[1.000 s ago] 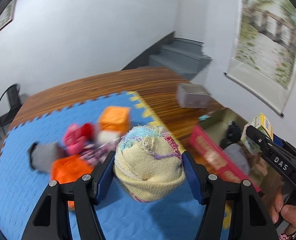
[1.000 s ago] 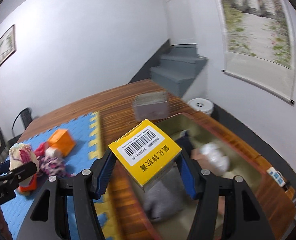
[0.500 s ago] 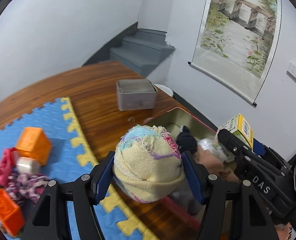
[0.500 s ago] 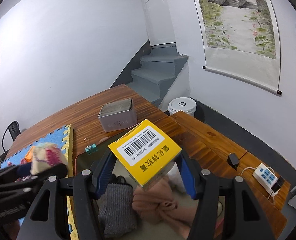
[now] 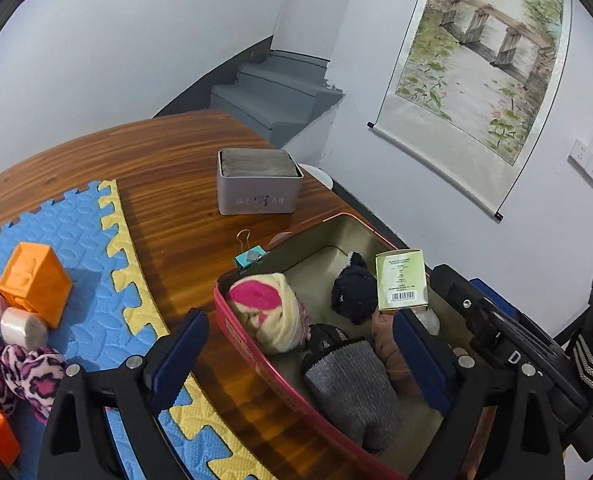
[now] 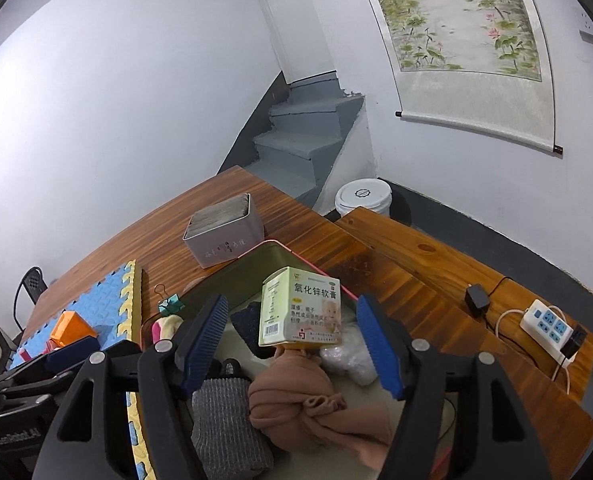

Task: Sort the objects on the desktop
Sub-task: 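Carry the hat and yellow box into the red tin box and release both, then return both tools to the mat toward the orange blocks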

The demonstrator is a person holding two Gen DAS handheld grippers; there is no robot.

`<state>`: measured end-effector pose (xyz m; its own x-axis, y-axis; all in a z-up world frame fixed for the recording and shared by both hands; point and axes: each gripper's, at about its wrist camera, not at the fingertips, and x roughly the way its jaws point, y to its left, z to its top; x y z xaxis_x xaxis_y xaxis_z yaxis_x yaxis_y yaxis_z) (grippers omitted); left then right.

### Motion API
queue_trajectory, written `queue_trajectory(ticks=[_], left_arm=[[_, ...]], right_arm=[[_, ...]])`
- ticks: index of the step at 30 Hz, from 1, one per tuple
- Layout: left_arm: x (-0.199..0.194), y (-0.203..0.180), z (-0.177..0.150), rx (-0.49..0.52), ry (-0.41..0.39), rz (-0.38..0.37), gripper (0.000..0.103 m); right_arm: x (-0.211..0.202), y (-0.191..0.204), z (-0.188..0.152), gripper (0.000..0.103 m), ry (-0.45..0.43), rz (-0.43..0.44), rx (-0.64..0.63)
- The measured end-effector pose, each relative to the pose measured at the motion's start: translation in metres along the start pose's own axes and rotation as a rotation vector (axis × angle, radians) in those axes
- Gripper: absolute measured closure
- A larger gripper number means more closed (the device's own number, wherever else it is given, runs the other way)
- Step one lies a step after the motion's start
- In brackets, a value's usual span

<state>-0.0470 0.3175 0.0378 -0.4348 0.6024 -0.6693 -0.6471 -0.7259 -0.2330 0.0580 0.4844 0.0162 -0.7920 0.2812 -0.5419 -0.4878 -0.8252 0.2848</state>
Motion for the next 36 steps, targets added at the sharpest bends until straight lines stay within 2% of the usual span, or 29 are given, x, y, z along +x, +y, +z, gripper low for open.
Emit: queue_trajectory(ticks=[6, 10, 12, 13, 16, 17, 25, 30, 36], left_arm=[[-0.017, 0.001, -0.001, 0.040, -0.036, 0.046, 0.008], [-0.030, 0.010, -0.004, 0.039, -0.051, 0.068, 0.008], [-0.037, 0.016, -0.006, 0.032, -0.061, 0.082, 0.008], [-0.040, 0.020, -0.007, 0.028, -0.067, 0.090, 0.008], [-0.053, 0.033, -0.011, 0.014, -0.082, 0.117, 0.008], [-0.057, 0.037, -0.013, 0.010, -0.085, 0.123, 0.008], [-0.096, 0.086, -0.026, -0.055, -0.126, 0.189, 0.008], [-0.124, 0.139, -0.041, -0.144, -0.149, 0.283, 0.008], [-0.148, 0.200, -0.064, -0.275, -0.150, 0.358, 0.008]], right_arm=[[0.001, -0.001, -0.002, 0.032, -0.002, 0.019, 0.013], [-0.003, 0.005, -0.002, 0.032, -0.003, 0.231, 0.003], [-0.005, 0.007, -0.003, 0.032, -0.005, 0.251, 0.000], [-0.006, 0.009, -0.003, 0.032, -0.016, 0.216, -0.005], [0.000, 0.008, -0.002, 0.032, -0.014, 0.022, 0.018], [0.004, 0.007, -0.001, 0.032, 0.003, -0.001, 0.026], [0.000, 0.037, -0.002, 0.032, 0.048, 0.161, -0.032], [-0.002, 0.057, -0.003, 0.032, 0.075, 0.260, -0.070], [-0.014, 0.130, -0.021, 0.032, 0.072, 0.337, -0.235]])
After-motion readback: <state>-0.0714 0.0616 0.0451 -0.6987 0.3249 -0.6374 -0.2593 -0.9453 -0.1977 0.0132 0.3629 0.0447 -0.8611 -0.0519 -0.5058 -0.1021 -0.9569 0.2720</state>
